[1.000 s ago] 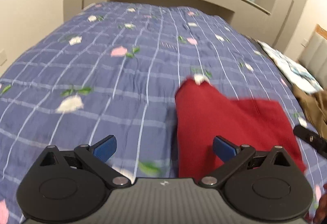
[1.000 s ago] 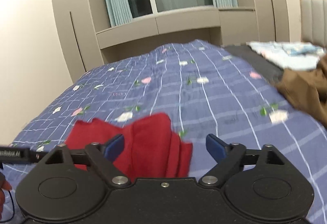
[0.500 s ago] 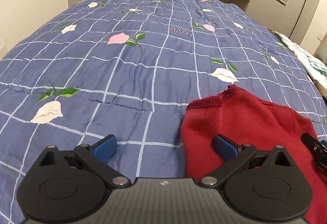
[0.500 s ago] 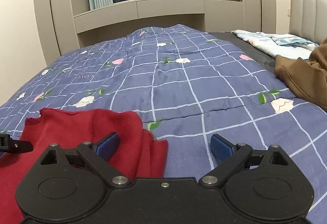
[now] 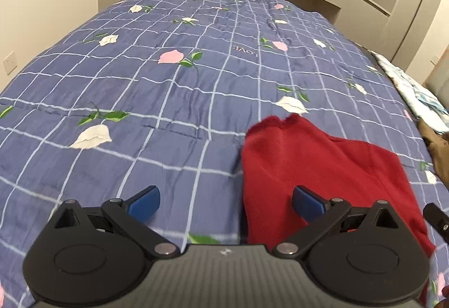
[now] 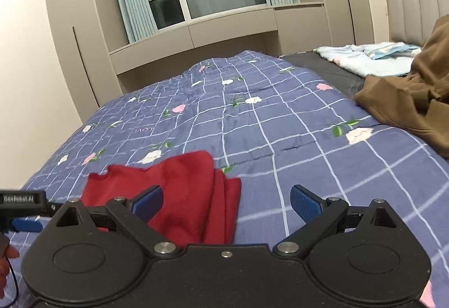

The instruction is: Fold small clothes

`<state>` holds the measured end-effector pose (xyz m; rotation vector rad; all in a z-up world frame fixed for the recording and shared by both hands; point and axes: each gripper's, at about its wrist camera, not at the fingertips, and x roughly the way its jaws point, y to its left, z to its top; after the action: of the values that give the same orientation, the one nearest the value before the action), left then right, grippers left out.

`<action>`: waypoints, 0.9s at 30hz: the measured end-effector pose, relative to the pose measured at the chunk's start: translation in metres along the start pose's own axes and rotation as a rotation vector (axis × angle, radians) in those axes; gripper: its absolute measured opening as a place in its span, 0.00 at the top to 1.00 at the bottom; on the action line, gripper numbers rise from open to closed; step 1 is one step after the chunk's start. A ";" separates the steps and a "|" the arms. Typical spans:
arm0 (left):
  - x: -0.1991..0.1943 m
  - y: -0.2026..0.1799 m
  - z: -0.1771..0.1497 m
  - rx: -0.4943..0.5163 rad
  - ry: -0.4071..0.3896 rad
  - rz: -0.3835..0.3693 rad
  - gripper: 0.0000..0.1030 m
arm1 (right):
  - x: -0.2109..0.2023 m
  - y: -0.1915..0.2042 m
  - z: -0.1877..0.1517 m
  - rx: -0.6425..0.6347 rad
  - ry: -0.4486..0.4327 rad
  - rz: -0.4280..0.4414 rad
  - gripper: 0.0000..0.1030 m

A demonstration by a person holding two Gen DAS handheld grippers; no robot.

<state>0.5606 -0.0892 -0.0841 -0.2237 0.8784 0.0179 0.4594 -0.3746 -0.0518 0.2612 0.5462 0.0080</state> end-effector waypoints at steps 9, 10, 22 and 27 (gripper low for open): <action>-0.021 -0.011 -0.036 0.071 0.008 -0.007 0.01 | -0.018 0.003 -0.039 -0.019 0.069 -0.029 0.04; -0.020 -0.011 -0.039 0.075 0.009 -0.005 0.01 | -0.015 0.003 -0.043 -0.016 0.085 -0.032 0.04; -0.044 0.008 -0.054 0.028 0.026 -0.087 0.01 | -0.049 -0.001 -0.054 0.067 0.072 0.054 0.03; -0.038 0.015 -0.081 0.041 0.080 -0.088 0.01 | -0.048 -0.003 -0.075 0.063 0.132 -0.002 0.03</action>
<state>0.4731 -0.0883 -0.1073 -0.2259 0.9469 -0.0916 0.3794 -0.3629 -0.0895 0.3237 0.6784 0.0064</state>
